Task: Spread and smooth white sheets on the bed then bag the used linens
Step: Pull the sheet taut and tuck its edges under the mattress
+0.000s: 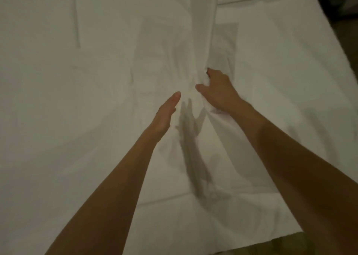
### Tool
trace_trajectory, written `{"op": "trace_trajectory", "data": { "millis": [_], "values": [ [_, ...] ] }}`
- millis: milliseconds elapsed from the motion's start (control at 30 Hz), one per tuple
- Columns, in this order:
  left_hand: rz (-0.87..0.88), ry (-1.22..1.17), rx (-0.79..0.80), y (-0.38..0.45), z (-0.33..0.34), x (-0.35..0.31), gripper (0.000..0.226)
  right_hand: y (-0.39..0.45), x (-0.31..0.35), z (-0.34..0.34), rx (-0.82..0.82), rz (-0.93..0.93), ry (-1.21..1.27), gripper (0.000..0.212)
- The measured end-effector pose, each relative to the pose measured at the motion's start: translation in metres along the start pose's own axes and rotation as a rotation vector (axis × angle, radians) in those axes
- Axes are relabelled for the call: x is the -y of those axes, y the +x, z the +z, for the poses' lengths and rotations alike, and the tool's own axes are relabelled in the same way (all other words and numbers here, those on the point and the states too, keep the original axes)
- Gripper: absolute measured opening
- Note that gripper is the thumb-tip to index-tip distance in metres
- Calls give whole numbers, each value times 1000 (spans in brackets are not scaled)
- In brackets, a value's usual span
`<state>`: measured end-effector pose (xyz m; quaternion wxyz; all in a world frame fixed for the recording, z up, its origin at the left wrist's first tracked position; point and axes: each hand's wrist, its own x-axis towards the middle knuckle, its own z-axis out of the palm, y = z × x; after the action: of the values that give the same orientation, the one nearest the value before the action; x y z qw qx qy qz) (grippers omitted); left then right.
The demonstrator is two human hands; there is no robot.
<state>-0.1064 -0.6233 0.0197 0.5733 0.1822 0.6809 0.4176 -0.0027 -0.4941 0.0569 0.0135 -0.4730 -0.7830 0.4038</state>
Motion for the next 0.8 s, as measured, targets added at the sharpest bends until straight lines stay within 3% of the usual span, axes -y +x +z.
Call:
{"op": "trace_trajectory", "data": {
  "millis": [100,267,400,467,567,667,800],
  "values": [
    [-31,-148,26,-31,-37,-12,73,-18,53,44,60,-64,34,47],
    [-40,-386,-4,-71,-124,-5,61,-44,140,135,133,-113,80,53],
    [-33,-491,-223,-85,-181,21,51,-54,195,211,258,-56,209,54],
    [-82,-442,-301,-85,-216,51,50,-57,204,248,376,-23,218,56],
    [-264,-180,-371,-82,-259,105,46,-63,189,285,485,64,209,60],
    [-340,-53,-345,-79,-265,142,28,-75,156,292,415,178,204,58],
    [-196,132,-396,-72,-257,155,30,-90,105,273,295,306,136,48]
  ]
}}
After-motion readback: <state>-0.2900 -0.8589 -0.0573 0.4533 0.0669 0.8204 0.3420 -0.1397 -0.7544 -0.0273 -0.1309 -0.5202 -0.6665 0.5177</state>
